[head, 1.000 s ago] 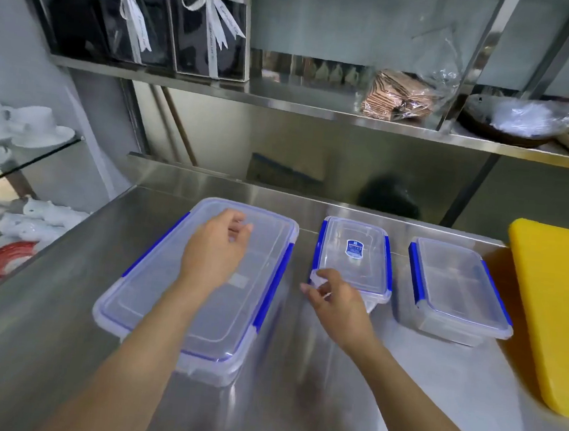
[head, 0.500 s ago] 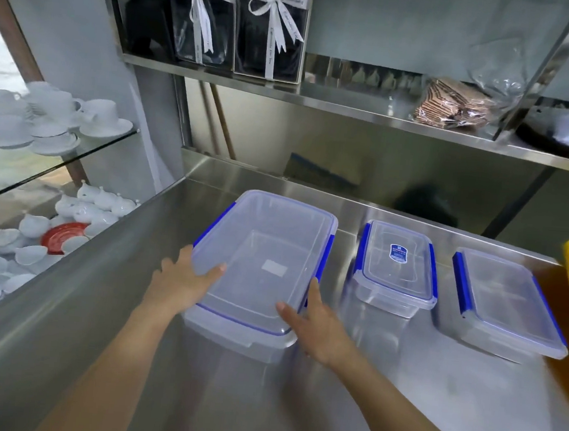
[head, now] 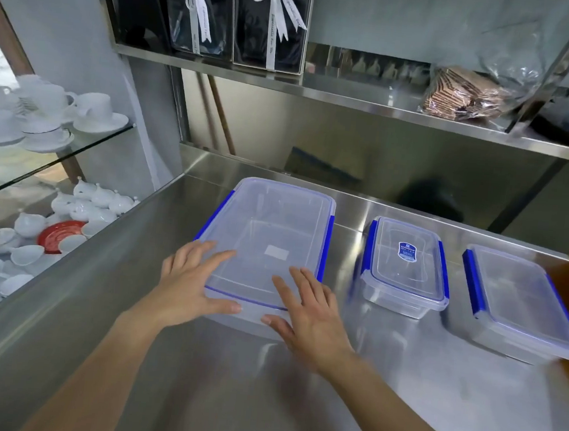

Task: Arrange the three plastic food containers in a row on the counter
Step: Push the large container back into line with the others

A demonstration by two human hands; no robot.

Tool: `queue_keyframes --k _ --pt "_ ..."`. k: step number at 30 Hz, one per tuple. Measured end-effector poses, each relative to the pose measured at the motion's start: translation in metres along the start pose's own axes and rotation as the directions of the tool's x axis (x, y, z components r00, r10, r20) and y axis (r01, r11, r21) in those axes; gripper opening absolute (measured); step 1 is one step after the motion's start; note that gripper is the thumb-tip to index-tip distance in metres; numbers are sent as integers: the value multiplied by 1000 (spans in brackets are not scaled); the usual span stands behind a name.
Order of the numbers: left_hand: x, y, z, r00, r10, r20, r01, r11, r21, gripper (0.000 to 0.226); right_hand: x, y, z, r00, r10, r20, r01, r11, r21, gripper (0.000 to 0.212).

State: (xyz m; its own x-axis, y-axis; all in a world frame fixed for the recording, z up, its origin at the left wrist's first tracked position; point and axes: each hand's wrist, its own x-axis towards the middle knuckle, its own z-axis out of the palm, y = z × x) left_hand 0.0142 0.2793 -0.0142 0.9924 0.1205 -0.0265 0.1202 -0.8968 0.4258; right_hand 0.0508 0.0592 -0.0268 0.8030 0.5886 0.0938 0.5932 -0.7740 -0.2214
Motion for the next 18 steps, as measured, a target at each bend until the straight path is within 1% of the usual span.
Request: queue_keyframes --k 4,7,10,15,16,18 --pt "20 -5 3 997 6 -71 -4 1000 23 117 23 8 -1 1000 7 15 -6 998 -69 69" --pt "38 -5 1 998 11 -68 -9 999 31 121 40 15 -2 999 30 28 -27 995 -98 70" --pt "48 -12 0 997 26 -68 -26 1000 -3 121 46 15 0 998 52 25 -49 994 -101 72" --pt "50 -13 -2 1000 7 -25 -8 999 -49 118 45 11 2 998 63 -12 -64 995 -80 73" --pt "50 -12 -2 1000 3 -16 -3 999 -47 116 45 11 2 999 51 -7 -52 997 -58 75" --pt "50 -12 -2 1000 8 -17 -8 999 -34 119 45 11 6 998 11 -66 -11 1000 0 83"
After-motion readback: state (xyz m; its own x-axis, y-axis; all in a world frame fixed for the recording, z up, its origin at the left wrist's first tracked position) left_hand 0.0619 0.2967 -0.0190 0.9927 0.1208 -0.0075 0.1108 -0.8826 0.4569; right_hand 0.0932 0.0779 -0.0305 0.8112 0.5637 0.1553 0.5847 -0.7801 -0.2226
